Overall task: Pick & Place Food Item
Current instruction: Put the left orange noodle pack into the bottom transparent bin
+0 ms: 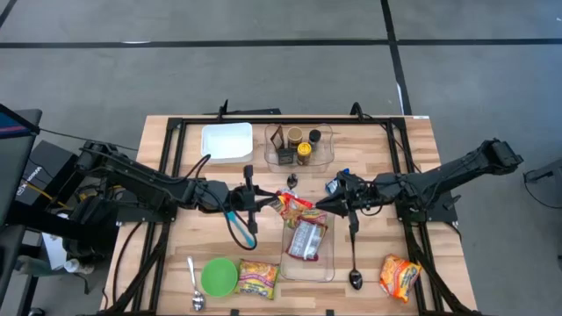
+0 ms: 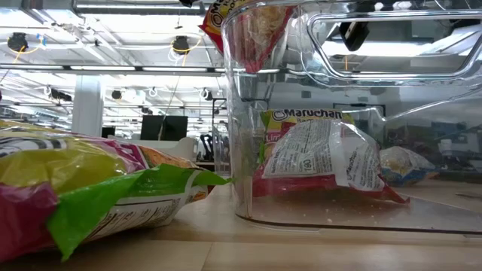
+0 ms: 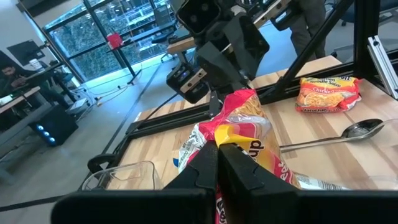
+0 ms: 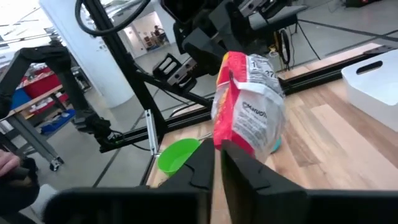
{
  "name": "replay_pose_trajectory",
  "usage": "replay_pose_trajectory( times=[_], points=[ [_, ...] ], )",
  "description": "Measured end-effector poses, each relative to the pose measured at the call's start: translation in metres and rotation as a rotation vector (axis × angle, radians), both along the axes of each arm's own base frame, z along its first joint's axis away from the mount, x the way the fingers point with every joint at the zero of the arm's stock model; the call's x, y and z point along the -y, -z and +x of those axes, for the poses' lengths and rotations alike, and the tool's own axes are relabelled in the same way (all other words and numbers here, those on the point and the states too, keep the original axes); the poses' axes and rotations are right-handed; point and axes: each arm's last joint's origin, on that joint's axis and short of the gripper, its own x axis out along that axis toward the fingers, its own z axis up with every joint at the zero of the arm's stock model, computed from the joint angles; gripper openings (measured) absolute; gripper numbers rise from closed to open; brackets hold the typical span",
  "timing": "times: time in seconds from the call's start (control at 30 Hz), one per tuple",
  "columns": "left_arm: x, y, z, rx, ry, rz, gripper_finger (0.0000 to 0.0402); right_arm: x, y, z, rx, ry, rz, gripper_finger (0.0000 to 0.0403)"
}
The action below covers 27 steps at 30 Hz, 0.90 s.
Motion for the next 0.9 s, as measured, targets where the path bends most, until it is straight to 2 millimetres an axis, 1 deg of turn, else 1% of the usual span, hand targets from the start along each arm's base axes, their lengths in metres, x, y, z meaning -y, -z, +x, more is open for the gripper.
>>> replay_pose_trajectory(
  times=[0.1, 0.33, 0.47, 0.6, 0.8, 0.9],
  points=[
    [-0.003, 0.0, 0.001, 0.004, -0.012, -0.018, 0.0, 0.001, 0.0, 0.001, 0.003, 0.005, 0.001, 0.0066],
    [-0.006, 0.0, 0.001, 0.008, -0.028, -0.045, 0.0, 0.005, 0.001, 0.002, 0.003, 0.062, -0.006, 0.0174],
    [-0.006, 0.0, 0.001, 0.008, -0.027, -0.045, 0.0, 0.011, 0.0, 0.004, 0.005, 0.087, -0.006, 0.0216],
    [-0.006, 0.0, 0.001, 0.012, -0.027, -0.046, 0.0, 0.014, 0.0, 0.004, 0.006, 0.1, -0.005, 0.0233],
    [-0.006, -0.005, 0.002, 0.065, -0.026, -0.065, 0.0, 0.013, 0.0, 0.004, 0.009, 0.095, -0.004, 0.0233],
    [-0.004, -0.002, 0.007, 0.079, -0.027, -0.076, 0.0, 0.013, 0.0, 0.004, 0.009, 0.095, -0.004, 0.0231]
  ],
)
